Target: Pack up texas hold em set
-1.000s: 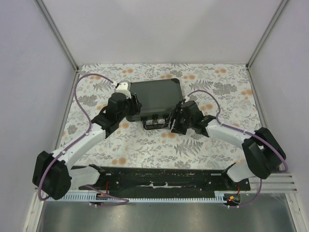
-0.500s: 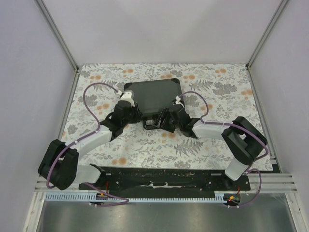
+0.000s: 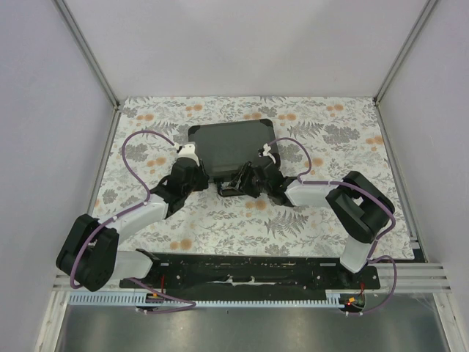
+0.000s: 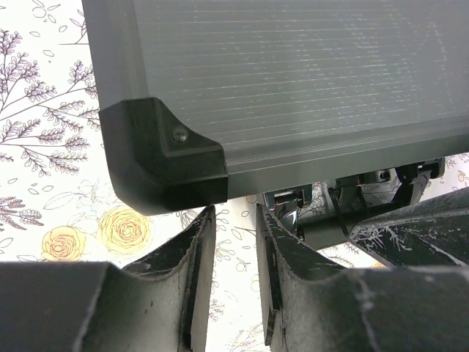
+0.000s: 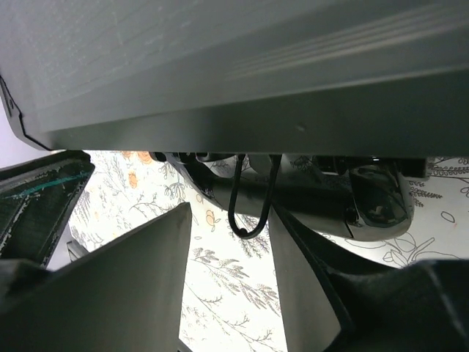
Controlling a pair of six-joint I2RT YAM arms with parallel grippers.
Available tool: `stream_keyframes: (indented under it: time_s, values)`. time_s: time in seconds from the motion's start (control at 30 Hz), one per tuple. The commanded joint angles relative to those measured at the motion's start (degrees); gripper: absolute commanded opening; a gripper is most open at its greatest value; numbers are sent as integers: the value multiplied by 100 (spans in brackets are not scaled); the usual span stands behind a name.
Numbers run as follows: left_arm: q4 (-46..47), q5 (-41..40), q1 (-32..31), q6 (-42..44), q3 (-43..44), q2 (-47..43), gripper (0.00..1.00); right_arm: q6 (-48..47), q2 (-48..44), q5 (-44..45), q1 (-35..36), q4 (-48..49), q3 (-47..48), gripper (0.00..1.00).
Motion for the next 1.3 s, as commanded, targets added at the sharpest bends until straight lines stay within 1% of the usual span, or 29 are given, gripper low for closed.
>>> stream_keyframes:
  time_s: [0.0,0.27,0.4,0.53,0.77,0.93,1.1,1.27]
  values:
    - [193,-286,23,-59,-55,-120,34,166,11,279,-2,301,222,52]
    - [211,-304,32,-32,-64,-41,34,140,20,446,-11,468,336,52]
    - [219,-269,23,-6,-73,-67,34,114,-33,499,-2,661,309,59]
    - [272,-251,32,20,-143,-111,34,17,-77,552,-20,653,371,61]
    - [264,-234,32,20,-161,-50,34,-71,-7,666,-11,679,415,60]
    - [272,-234,32,20,-169,-76,34,-211,-42,1052,-20,319,555,59]
    - [272,-260,32,38,-169,-111,34,-255,-68,1387,-20,231,529,59]
    - [255,-251,23,38,-161,-120,34,-308,20,1326,-11,240,599,61]
